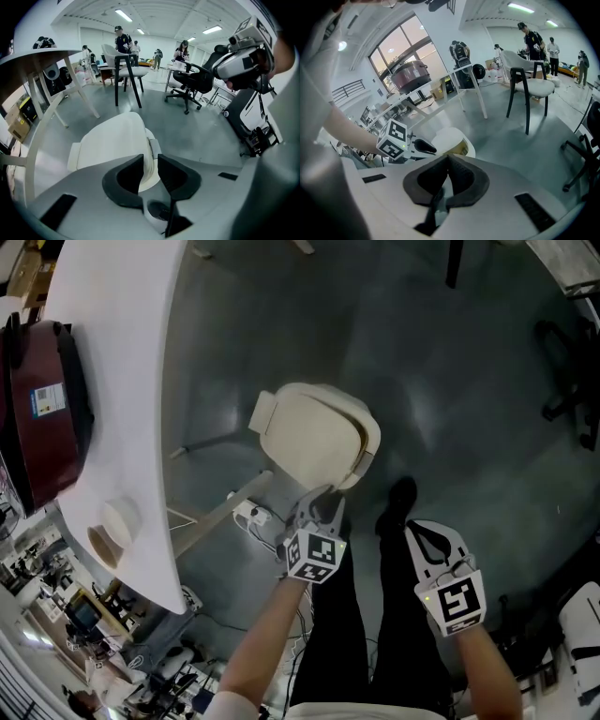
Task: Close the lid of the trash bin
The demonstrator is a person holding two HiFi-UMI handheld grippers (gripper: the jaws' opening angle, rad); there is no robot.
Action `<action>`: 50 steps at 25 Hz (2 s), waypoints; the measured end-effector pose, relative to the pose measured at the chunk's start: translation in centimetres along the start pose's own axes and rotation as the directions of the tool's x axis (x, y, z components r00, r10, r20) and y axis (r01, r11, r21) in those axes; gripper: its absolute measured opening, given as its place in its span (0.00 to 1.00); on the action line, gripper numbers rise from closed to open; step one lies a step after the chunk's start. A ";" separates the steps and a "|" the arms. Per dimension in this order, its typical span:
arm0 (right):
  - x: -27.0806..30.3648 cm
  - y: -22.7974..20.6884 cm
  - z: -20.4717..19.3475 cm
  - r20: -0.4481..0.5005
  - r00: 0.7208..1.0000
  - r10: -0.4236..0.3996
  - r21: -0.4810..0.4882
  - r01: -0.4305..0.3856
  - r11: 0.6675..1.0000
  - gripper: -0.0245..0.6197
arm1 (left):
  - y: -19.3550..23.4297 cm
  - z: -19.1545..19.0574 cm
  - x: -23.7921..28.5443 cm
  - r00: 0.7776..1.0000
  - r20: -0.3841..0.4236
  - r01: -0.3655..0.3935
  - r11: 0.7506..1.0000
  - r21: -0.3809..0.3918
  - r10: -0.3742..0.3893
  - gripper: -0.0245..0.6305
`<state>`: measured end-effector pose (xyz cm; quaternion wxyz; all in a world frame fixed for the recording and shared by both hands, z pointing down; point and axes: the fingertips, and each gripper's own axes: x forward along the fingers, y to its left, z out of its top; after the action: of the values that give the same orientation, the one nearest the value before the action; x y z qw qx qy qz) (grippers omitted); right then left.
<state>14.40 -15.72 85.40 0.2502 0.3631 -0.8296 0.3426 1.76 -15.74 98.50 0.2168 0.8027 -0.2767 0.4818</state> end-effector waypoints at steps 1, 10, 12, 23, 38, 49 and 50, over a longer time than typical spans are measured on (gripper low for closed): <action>0.1 -0.2 -0.2 -0.001 1.000 -0.002 0.007 0.002 1.000 0.06 | -0.1 -0.2 0.4 1.000 -0.007 0.006 1.000 0.003 -0.006 0.20; 0.1 -2.5 -1.6 -0.013 1.000 -0.028 0.048 0.029 0.998 0.06 | -0.5 -1.6 3.8 0.996 -0.074 0.043 0.999 0.005 -0.042 0.11; 0.1 -2.9 -2.0 -0.017 0.999 -0.032 0.054 0.033 0.998 0.06 | -0.6 -1.9 4.4 0.995 -0.086 0.048 0.999 0.005 -0.048 0.11; 0.5 -4.3 -4.0 -0.038 0.999 -0.035 0.071 0.037 0.997 0.06 | -0.5 -3.1 7.3 0.989 -0.132 0.063 0.997 -0.037 -0.067 0.07; -0.3 -3.9 -3.0 -0.032 0.999 -0.030 0.045 0.031 0.999 0.06 | -0.3 -2.6 6.8 0.990 -0.127 0.052 0.996 -0.074 -0.062 0.06; -5.8 -1.5 4.5 0.019 0.999 -0.037 -0.017 0.038 0.999 0.06 | -0.3 4.3 -3.3 1.000 0.009 0.028 0.997 -0.071 -0.027 0.06; -6.4 -1.3 5.1 0.024 0.999 -0.040 -0.024 0.040 0.999 0.06 | -0.4 4.9 -4.4 1.000 0.017 0.025 0.997 -0.069 -0.024 0.06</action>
<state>18.43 -17.44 78.37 0.2513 0.3806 -0.8291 0.3232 3.56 -17.39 92.39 0.2479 0.8019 -0.2851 0.4628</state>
